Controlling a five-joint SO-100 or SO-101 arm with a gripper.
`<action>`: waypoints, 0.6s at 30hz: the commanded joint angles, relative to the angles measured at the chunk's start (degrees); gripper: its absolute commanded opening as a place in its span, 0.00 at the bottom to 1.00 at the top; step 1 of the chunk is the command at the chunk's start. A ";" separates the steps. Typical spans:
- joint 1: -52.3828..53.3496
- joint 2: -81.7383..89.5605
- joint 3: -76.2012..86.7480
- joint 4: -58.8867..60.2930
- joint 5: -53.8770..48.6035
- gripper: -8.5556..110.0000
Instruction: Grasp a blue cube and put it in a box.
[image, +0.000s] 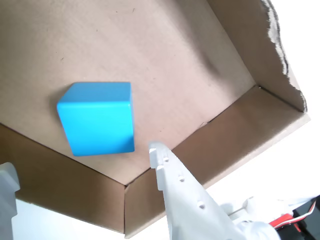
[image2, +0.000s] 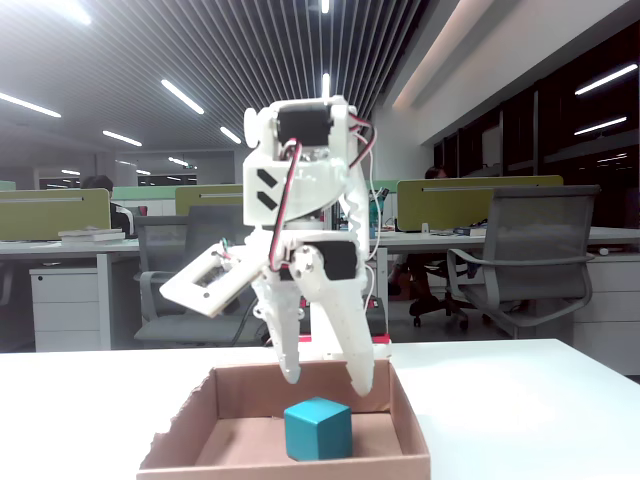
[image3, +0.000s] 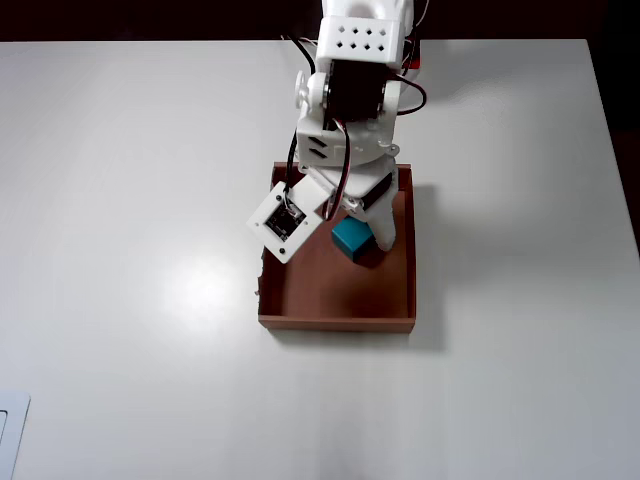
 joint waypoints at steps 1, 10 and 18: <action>0.62 5.36 0.26 1.23 -2.99 0.34; 0.97 21.88 6.50 7.56 -13.89 0.32; 1.05 36.91 15.38 9.93 -20.74 0.31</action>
